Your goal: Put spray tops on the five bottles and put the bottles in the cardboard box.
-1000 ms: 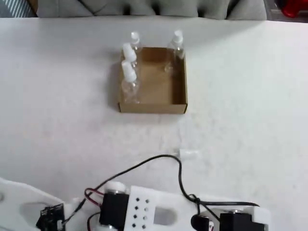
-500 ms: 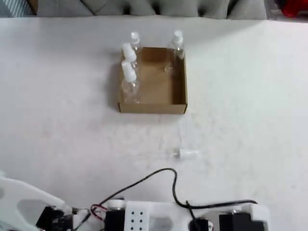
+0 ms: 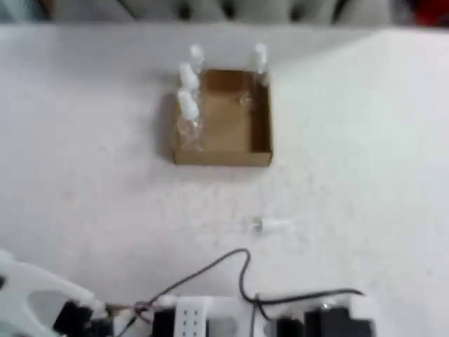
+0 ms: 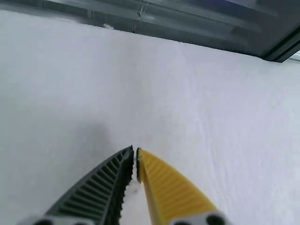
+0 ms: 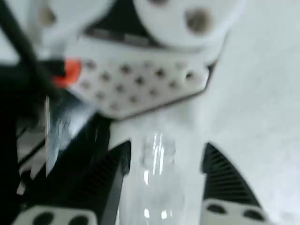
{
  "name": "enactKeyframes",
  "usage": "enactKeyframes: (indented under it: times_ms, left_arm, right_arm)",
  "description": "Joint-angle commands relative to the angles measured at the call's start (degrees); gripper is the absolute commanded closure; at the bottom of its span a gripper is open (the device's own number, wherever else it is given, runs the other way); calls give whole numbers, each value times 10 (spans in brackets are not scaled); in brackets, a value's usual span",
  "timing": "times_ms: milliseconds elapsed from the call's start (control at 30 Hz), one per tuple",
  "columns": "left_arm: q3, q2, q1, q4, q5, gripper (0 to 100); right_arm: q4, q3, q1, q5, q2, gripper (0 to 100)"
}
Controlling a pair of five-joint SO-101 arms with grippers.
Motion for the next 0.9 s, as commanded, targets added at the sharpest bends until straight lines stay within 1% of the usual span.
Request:
enactKeyframes:
  times_ms: [0, 100, 200, 267, 333, 467, 600, 700, 867]
  left_arm:
    - [-35, -14, 11, -2, 1, 977]
    - [-35, -14, 11, -2, 1, 977]
    - [-35, -14, 11, -2, 1, 977]
    - [-35, -14, 11, -2, 1, 977]
    - [-35, -14, 11, -2, 1, 977]
    - [-35, -14, 12, 0, 1, 978]
    - [-35, -14, 18, 3, 1, 978]
    - [-35, -14, 27, 6, 1, 978]
    - [-37, -22, 58, 52, 1, 978]
  right_arm:
    - [-22, -7, -29, -2, 57, 833]
    - [-22, -19, -22, -2, 65, 865]
    - [-23, -24, 4, -2, 53, 991]
    - [-21, -24, 32, -2, 42, 968]
    - [-20, -24, 63, -2, 27, 986]
    - [27, -47, 121, -1, -8, 983]
    - [55, -69, 191, 32, -36, 983]
    - [73, -94, 260, 49, -58, 983]
    - [130, -162, 390, 91, -97, 983]
